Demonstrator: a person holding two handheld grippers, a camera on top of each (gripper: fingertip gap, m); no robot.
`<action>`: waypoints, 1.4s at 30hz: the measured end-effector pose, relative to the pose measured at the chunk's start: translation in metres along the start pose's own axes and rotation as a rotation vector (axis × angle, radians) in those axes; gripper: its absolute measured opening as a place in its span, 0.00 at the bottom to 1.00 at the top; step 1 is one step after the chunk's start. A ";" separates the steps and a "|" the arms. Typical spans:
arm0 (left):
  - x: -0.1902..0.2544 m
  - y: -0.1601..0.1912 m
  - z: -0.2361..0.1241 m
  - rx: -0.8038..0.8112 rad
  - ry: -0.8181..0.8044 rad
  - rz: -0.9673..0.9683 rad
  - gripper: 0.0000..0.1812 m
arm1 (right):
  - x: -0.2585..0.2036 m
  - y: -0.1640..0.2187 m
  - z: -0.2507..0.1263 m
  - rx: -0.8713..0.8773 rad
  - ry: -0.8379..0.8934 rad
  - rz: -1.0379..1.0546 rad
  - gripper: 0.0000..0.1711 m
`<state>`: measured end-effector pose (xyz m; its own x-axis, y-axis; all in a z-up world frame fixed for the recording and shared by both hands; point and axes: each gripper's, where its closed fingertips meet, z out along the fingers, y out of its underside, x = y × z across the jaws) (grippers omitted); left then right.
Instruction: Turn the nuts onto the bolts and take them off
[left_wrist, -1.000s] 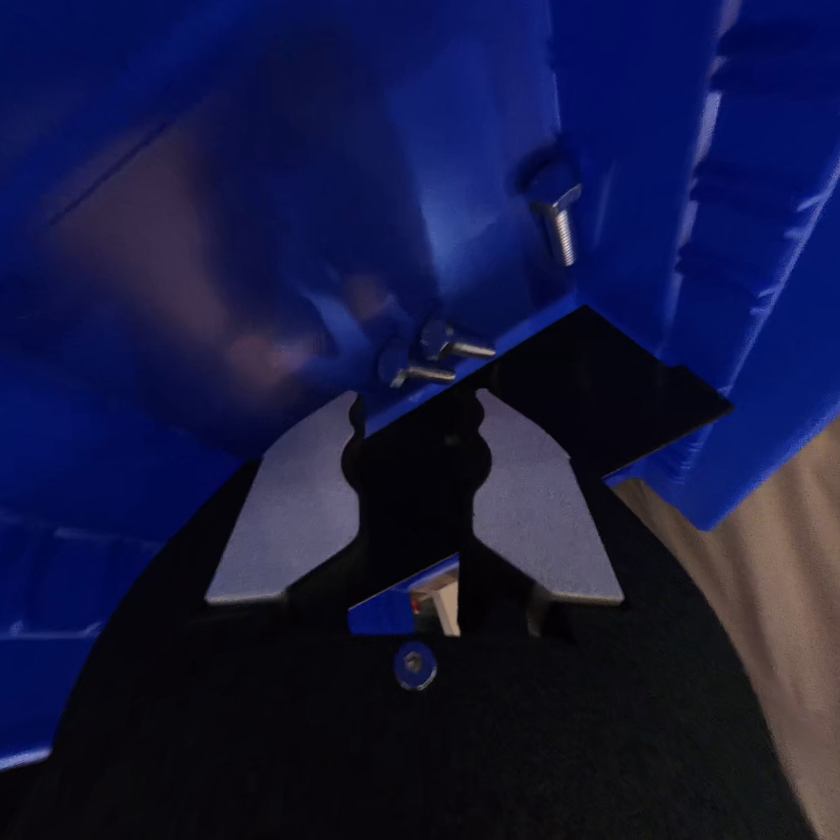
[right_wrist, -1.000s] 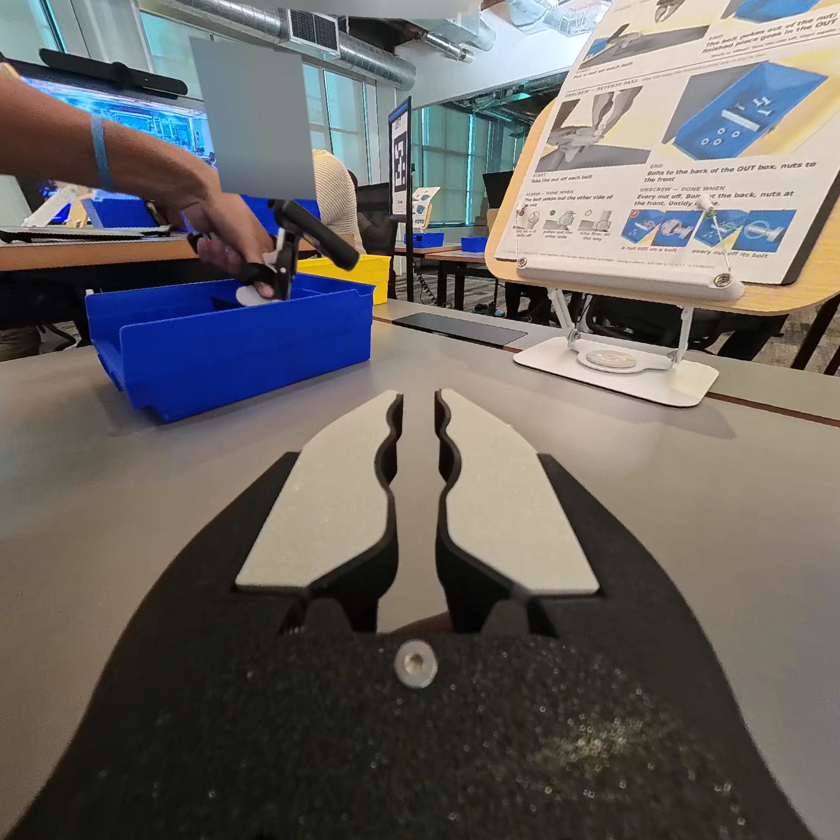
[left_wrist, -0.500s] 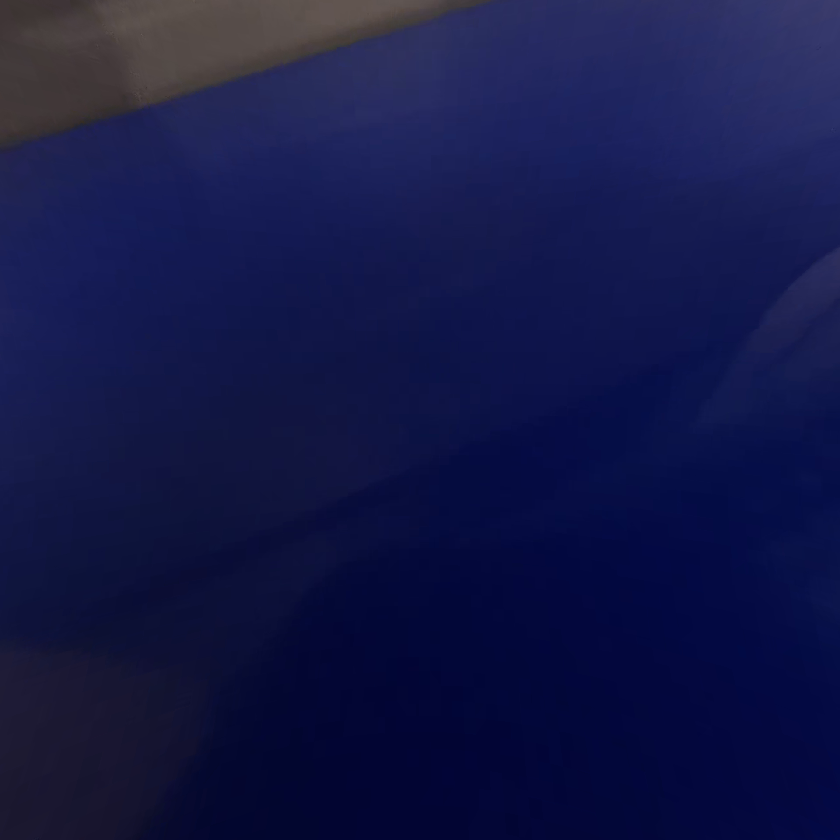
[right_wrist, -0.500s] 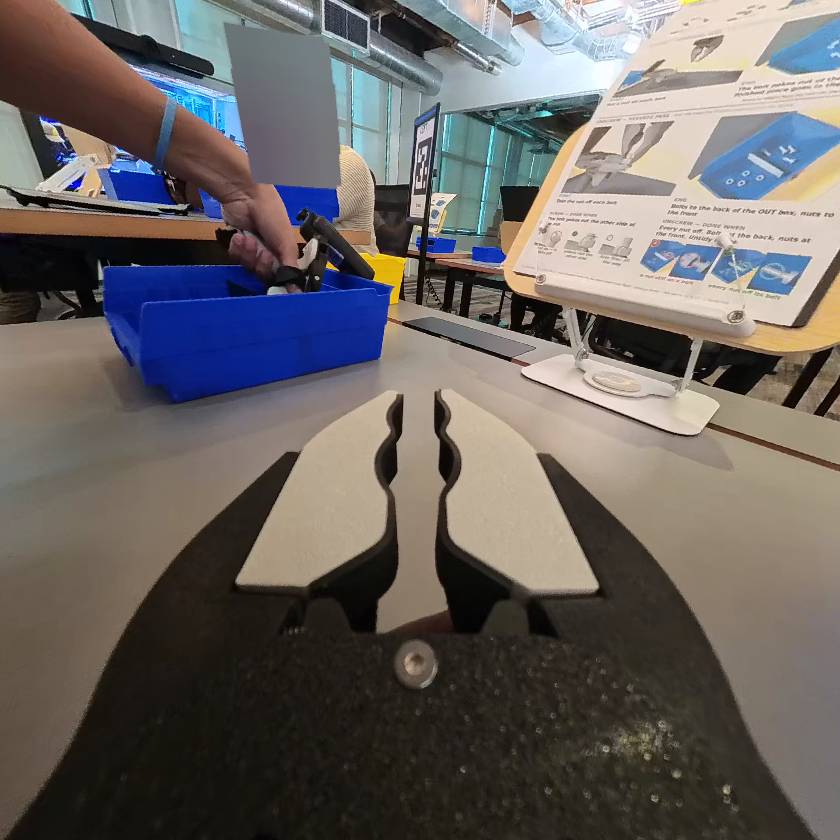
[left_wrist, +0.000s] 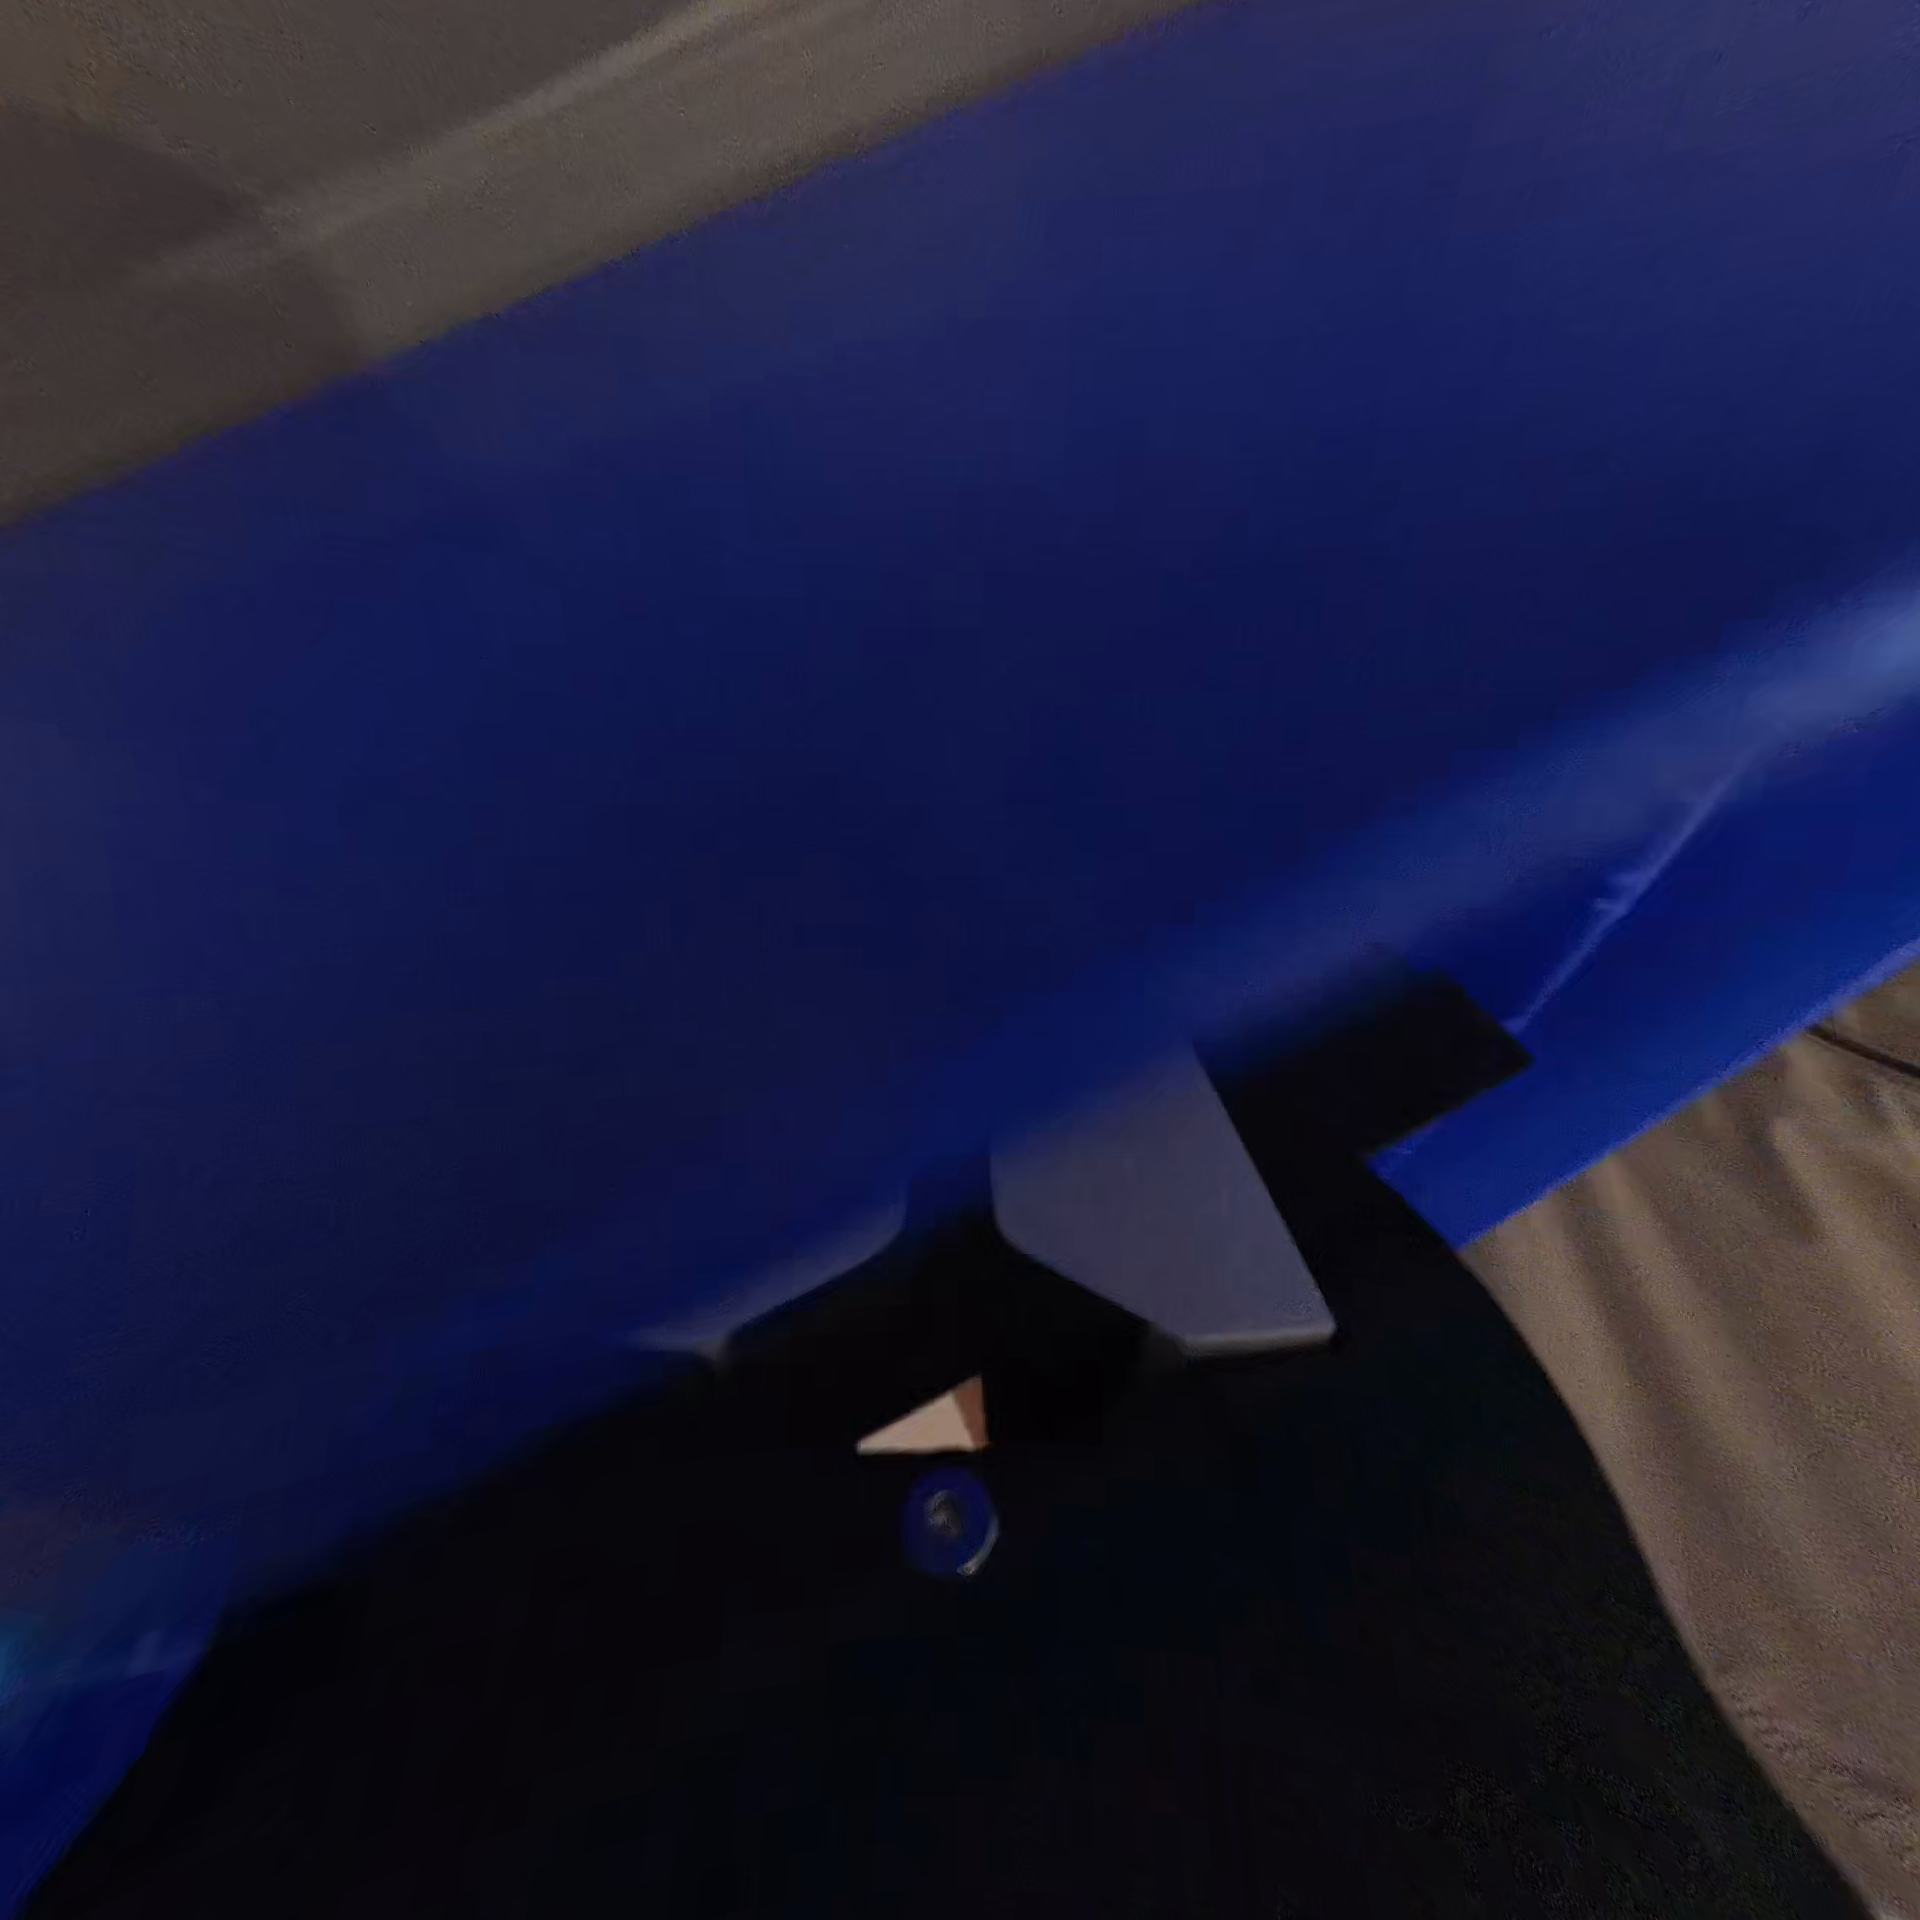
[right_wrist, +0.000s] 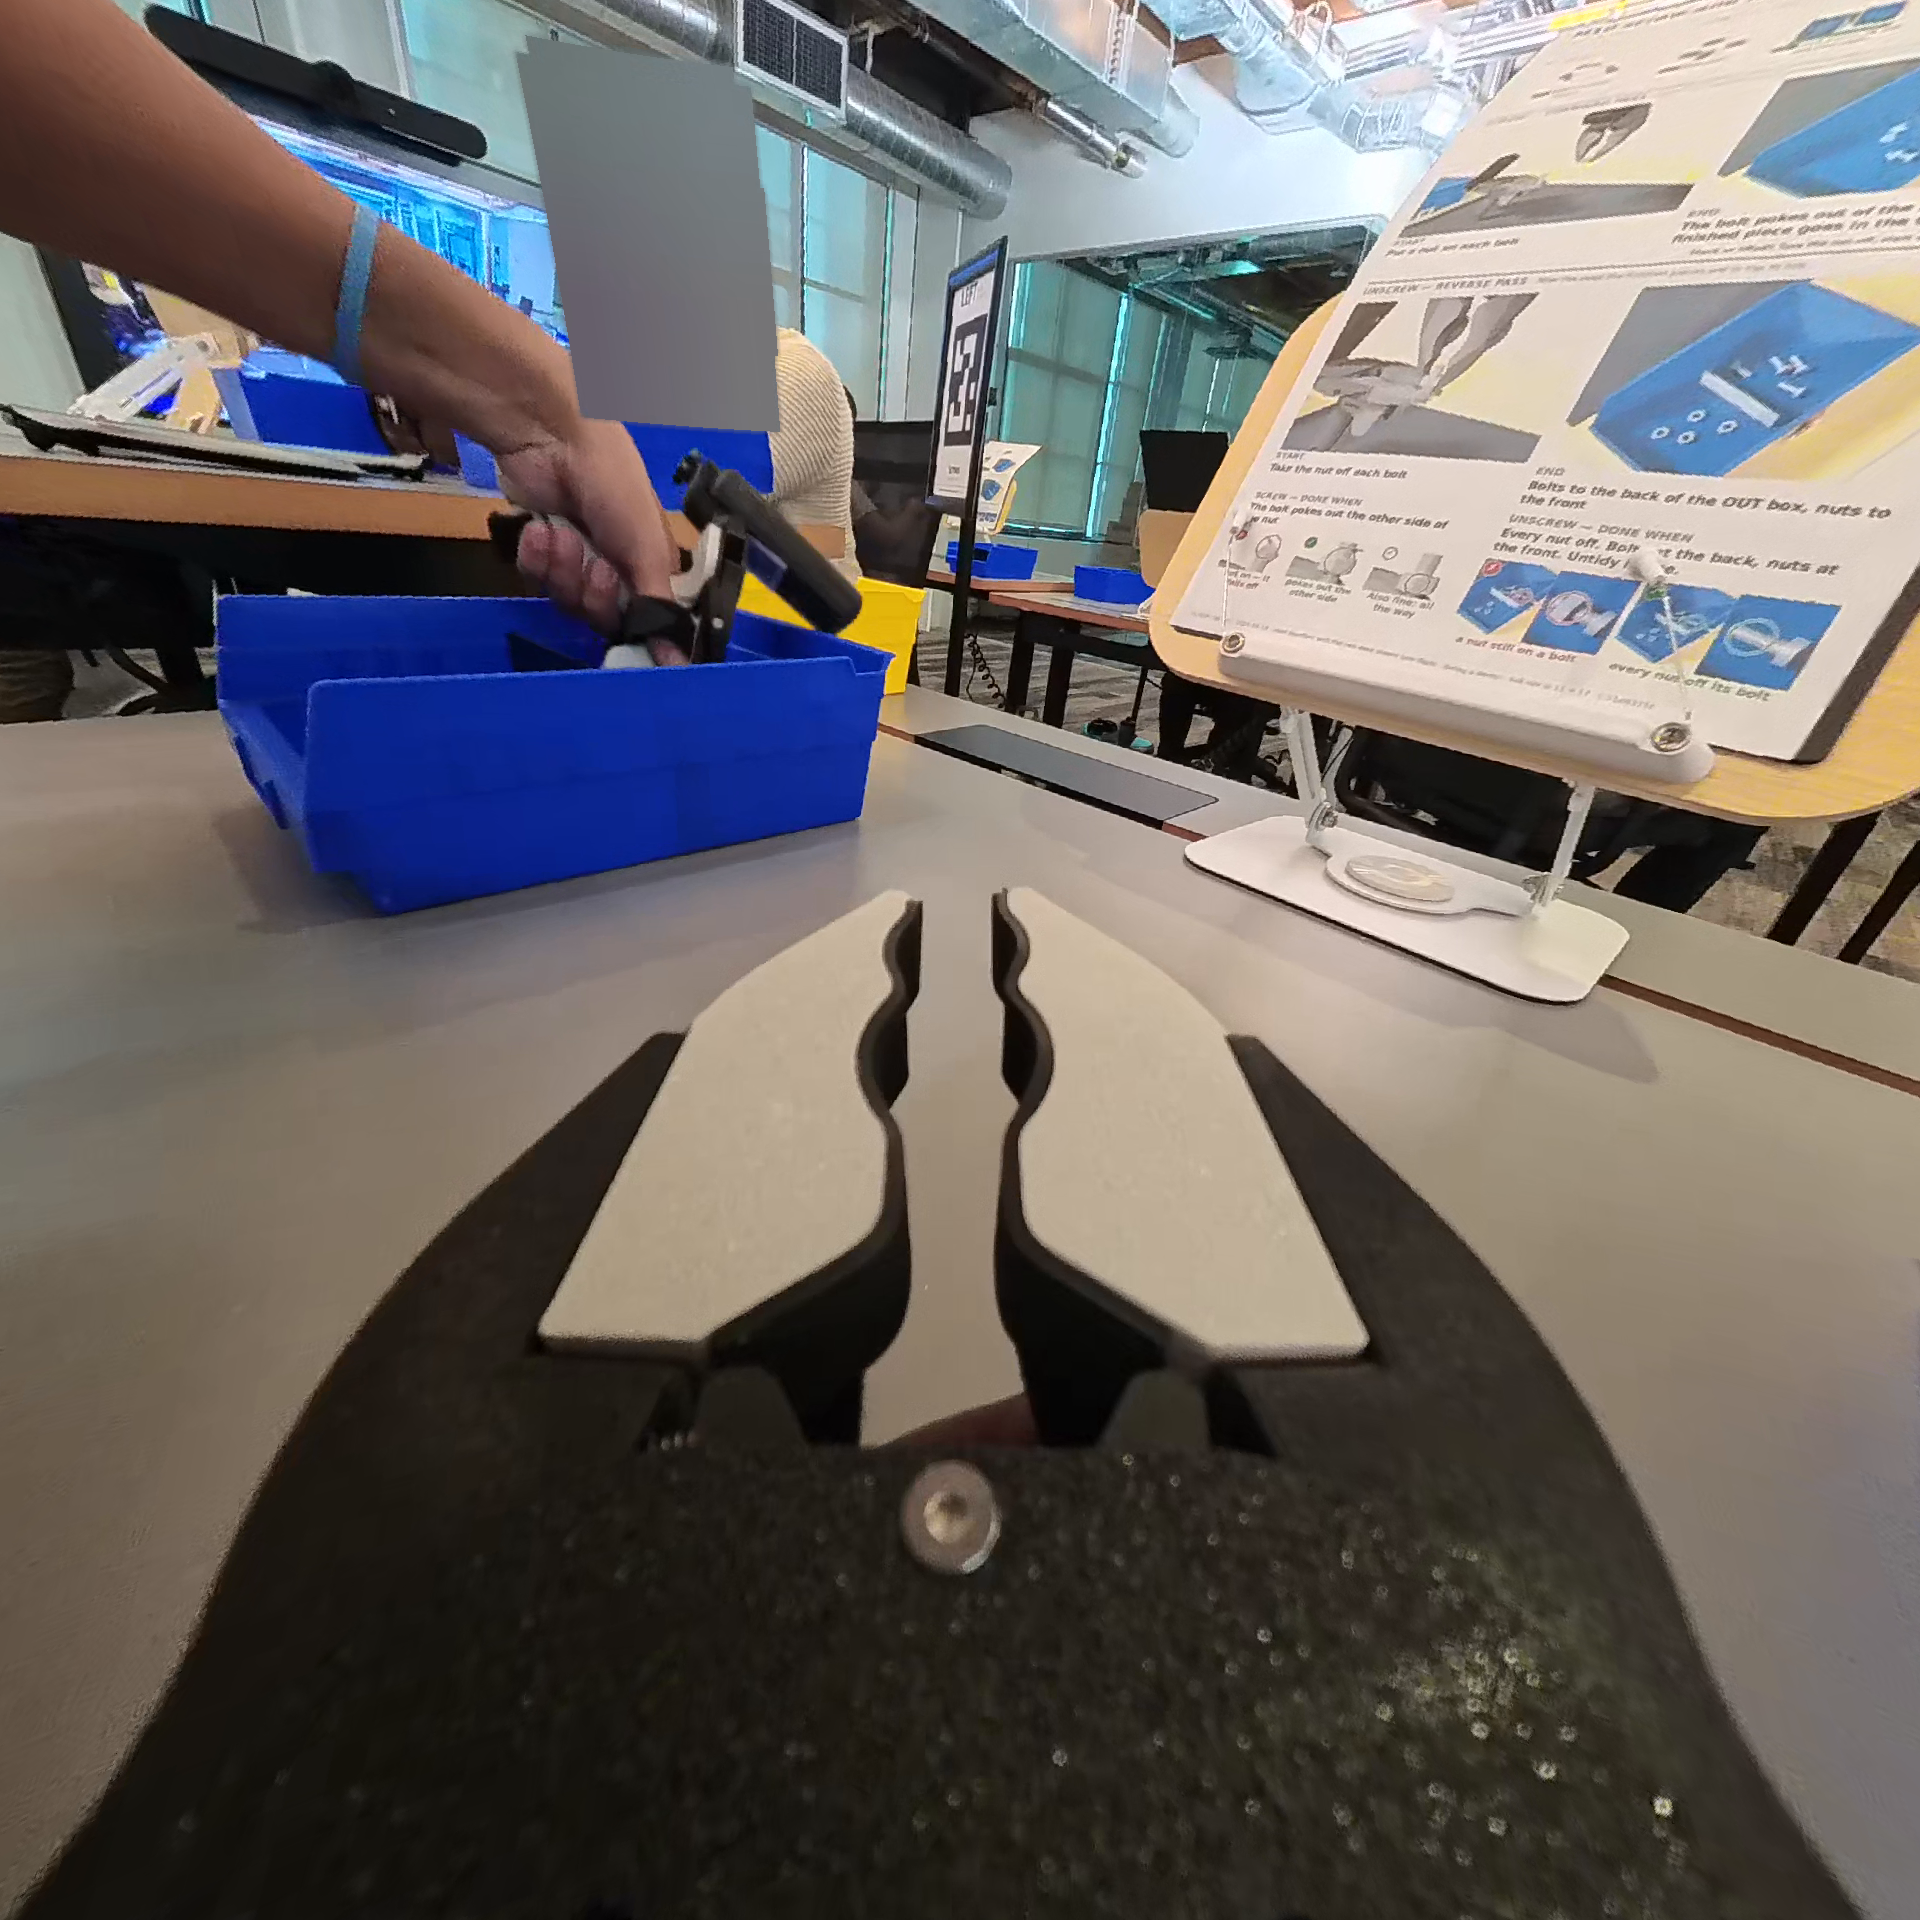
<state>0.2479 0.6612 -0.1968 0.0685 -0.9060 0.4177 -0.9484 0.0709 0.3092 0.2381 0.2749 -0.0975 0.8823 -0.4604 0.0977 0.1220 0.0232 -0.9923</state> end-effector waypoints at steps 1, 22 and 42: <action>0.002 0.002 -0.002 -0.002 -0.014 0.014 0.00 | 0.000 0.000 0.000 -0.001 -0.001 -0.003 0.07; 0.007 -0.011 0.017 0.035 -0.182 0.083 0.07 | -0.008 0.000 0.002 -0.003 -0.016 -0.057 0.07; 0.088 -0.014 -0.097 0.828 -0.122 0.369 0.03 | -0.012 -0.001 0.003 -0.003 -0.025 -0.080 0.07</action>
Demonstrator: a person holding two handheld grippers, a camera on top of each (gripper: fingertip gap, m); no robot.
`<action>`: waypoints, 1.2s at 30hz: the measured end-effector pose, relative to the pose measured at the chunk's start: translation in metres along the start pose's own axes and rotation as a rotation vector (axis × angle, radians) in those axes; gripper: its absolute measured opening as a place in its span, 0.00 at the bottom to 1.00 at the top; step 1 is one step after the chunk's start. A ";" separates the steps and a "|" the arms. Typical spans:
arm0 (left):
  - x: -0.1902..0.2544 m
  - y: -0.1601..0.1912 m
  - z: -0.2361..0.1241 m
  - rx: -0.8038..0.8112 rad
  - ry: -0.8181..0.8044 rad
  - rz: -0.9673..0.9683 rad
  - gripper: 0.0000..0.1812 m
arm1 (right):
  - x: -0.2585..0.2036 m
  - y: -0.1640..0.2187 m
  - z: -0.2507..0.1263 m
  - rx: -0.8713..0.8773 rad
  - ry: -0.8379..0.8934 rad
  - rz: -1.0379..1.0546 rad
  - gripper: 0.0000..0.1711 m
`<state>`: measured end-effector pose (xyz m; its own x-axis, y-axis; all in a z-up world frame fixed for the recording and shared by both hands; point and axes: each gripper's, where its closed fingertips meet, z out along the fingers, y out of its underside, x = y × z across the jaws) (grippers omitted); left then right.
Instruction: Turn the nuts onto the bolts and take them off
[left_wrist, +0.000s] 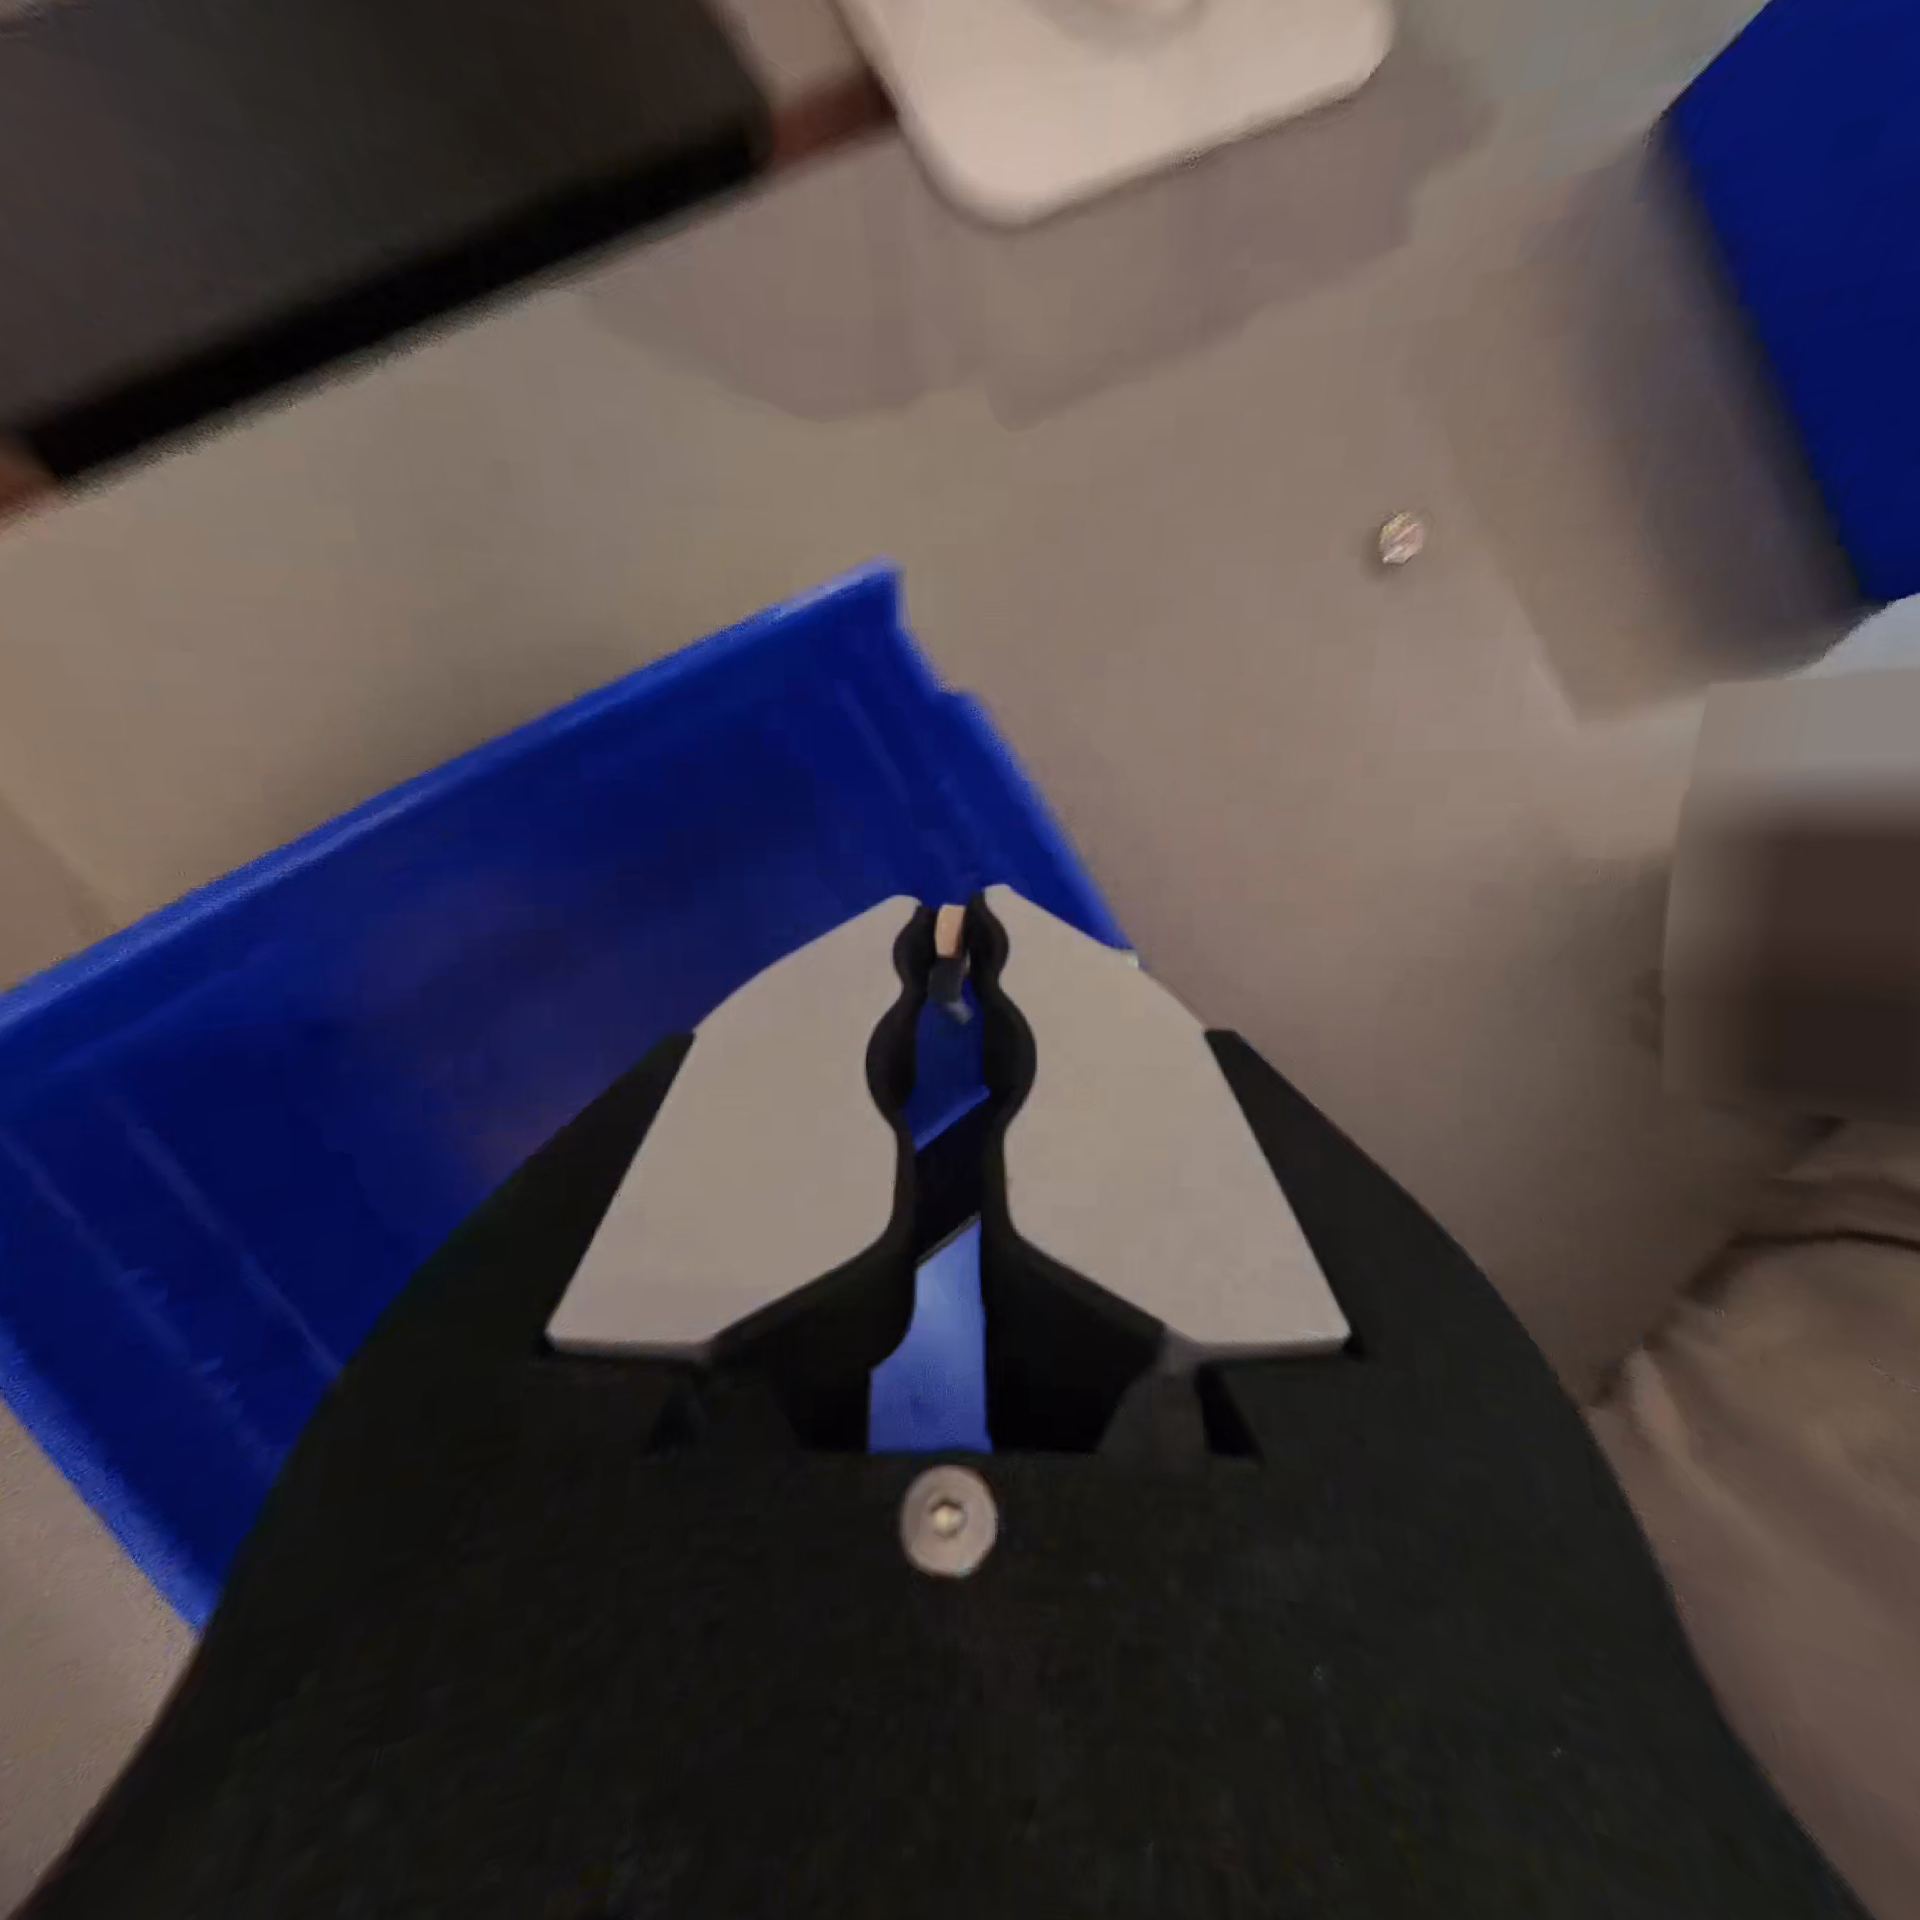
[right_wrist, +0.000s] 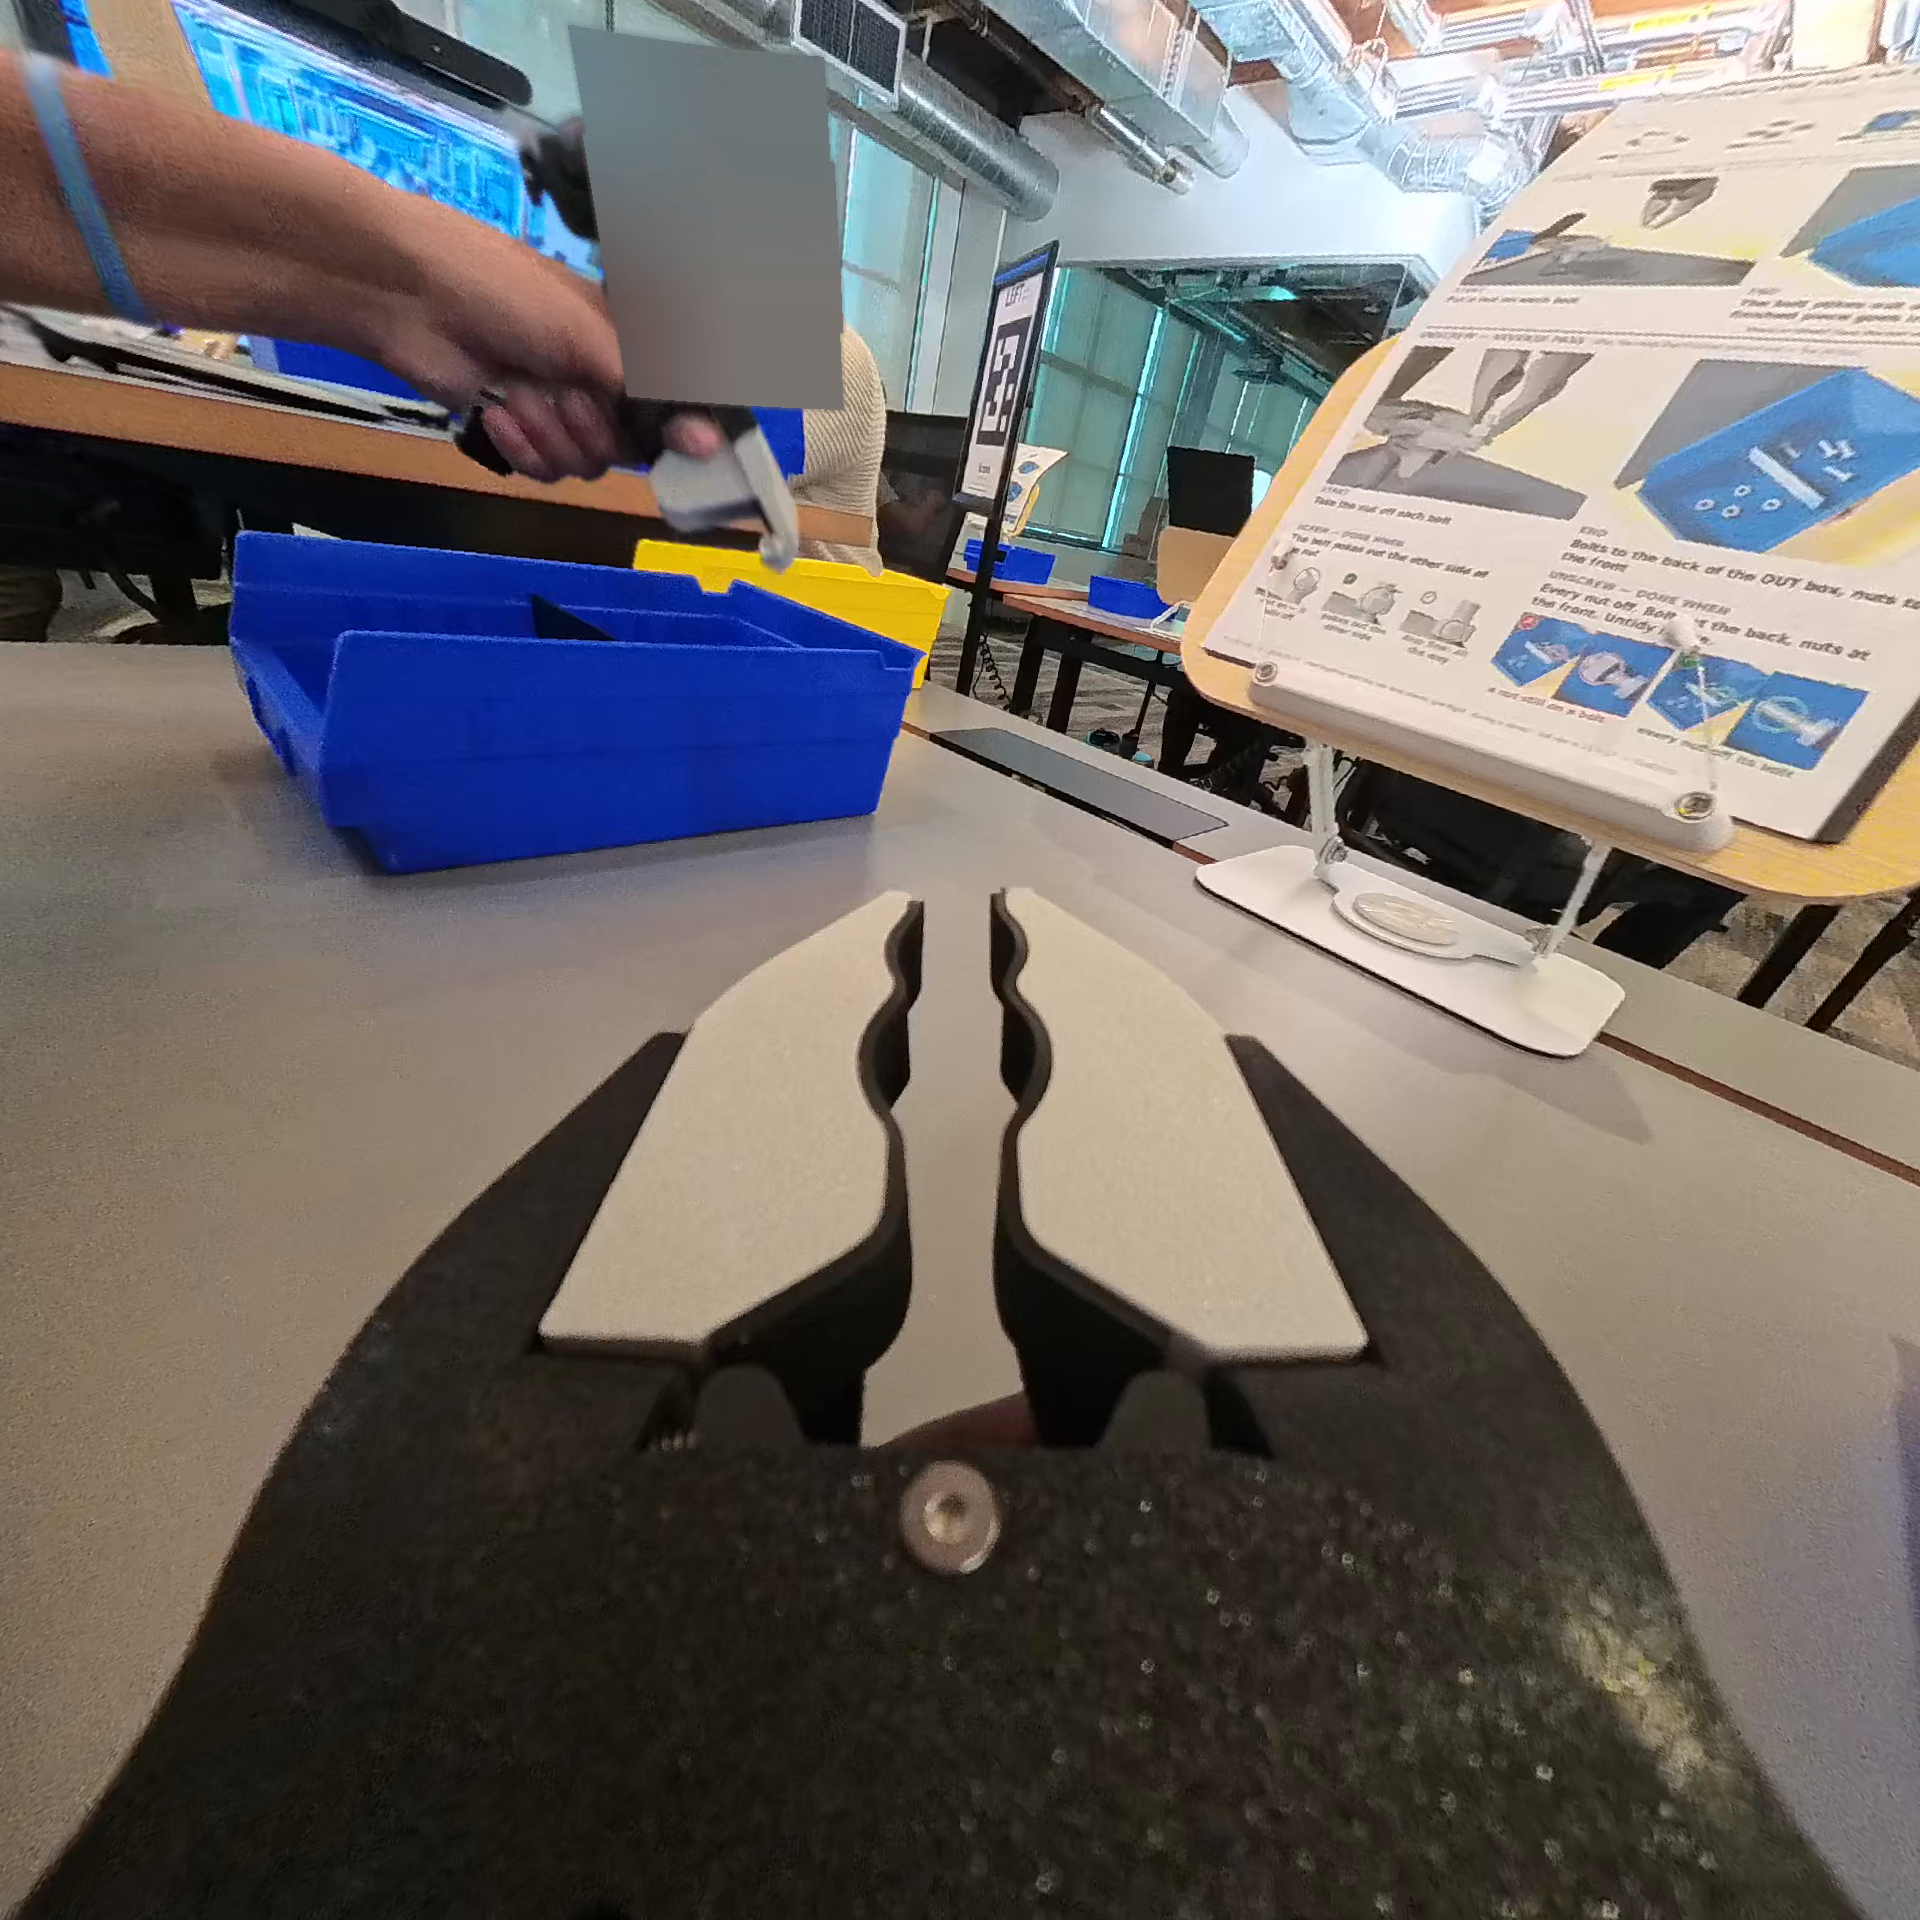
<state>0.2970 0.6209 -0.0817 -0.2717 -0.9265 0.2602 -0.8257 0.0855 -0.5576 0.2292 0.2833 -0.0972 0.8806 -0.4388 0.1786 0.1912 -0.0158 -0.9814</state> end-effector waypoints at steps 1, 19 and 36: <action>0.012 -0.005 -0.009 0.075 -0.012 0.042 0.03 | -0.001 0.000 0.001 -0.001 -0.004 -0.006 0.07; 0.256 -0.020 0.027 0.703 0.090 0.249 0.03 | -0.012 -0.058 0.052 -0.077 -0.034 0.004 0.15; 0.287 -0.002 0.052 0.692 0.200 0.145 0.03 | -0.010 -0.047 0.051 -0.131 0.037 -0.092 0.07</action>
